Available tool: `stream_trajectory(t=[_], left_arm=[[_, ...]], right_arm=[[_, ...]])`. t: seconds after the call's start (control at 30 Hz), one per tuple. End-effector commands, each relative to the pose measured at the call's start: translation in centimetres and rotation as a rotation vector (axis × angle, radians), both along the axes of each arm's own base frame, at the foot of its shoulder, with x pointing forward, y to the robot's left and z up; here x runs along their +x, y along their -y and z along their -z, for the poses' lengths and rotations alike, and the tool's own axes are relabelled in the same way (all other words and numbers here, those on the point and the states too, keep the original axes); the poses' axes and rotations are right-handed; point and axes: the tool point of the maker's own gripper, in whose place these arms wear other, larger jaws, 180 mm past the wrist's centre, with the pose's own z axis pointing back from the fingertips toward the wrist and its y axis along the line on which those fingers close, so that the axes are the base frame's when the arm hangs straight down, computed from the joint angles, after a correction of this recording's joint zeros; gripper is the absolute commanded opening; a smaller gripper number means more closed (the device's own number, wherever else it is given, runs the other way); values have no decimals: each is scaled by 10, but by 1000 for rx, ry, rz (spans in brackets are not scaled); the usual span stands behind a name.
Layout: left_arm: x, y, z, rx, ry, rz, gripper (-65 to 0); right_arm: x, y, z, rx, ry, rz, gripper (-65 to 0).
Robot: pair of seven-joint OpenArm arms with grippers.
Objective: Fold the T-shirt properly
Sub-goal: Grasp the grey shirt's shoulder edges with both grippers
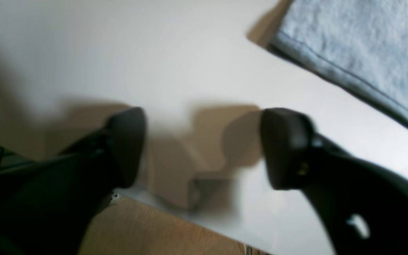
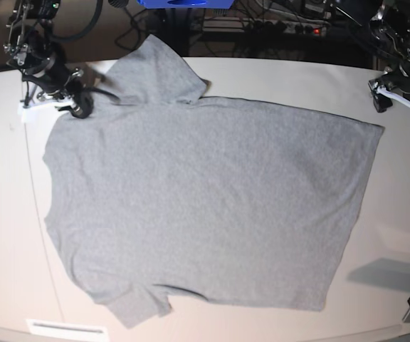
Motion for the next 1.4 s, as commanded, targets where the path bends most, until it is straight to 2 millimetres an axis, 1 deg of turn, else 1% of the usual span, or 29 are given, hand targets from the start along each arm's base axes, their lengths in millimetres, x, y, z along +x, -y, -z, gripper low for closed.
stream_trajectory(t=[0.0, 0.1, 0.17, 0.27, 0.33, 0.4, 0.47, 0.57, 0.7, 0.77, 0.83, 1.03, 1.13, 1.27, 1.37], left_arm=[[3, -2, -5, 12, 3, 10, -106], [5, -1, -8, 15, 17, 14, -104], [6, -2, -16, 39, 26, 22, -106], [9, 0, -28, 70, 46, 24, -107], [10, 0, -38, 95, 46, 30, -107], [12, 0, -47, 117, 47, 34, -107], [15, -1, -56, 143, 57, 38, -107], [19, -10, -67, 158, 92, 1, -107], [23, -21, -53, 109, 80, -35, -107], [27, -22, -43, 84, 64, -47, -107], [31, -22, -37, 69, 55, -55, -107], [40, -21, -40, 58, 73, -57, -102], [39, -19, -37, 50, 61, -56, -102], [55, -4, -33, 45, 46, 14, -102], [59, 6, -30, 34, 50, 30, -102]], right_arm=[[2, 1, -3, -5, 6, -6, -649], [1, 1, -3, -4, 3, -9, -649], [0, 2, -1, -6, -2, -8, -649], [-2, 3, 7, 3, -25, -1, -649], [-6, 4, 17, 14, -55, 5, -649], [-6, 4, 22, 21, -66, 10, -649], [-6, 4, 25, 25, -73, 13, -650], [-5, 4, 25, 25, -71, 13, -650], [-4, 4, 23, 23, -64, 11, -650], [-4, 4, 23, 23, -64, 11, -650], [-3, 4, 22, 23, -63, 11, -650], [-3, 3, 22, 24, -63, 12, -650], [-3, 4, 22, 23, -63, 11, -650], [-2, 4, 22, 23, -60, 11, -650], [2, 4, 20, 23, -50, 11, -650]])
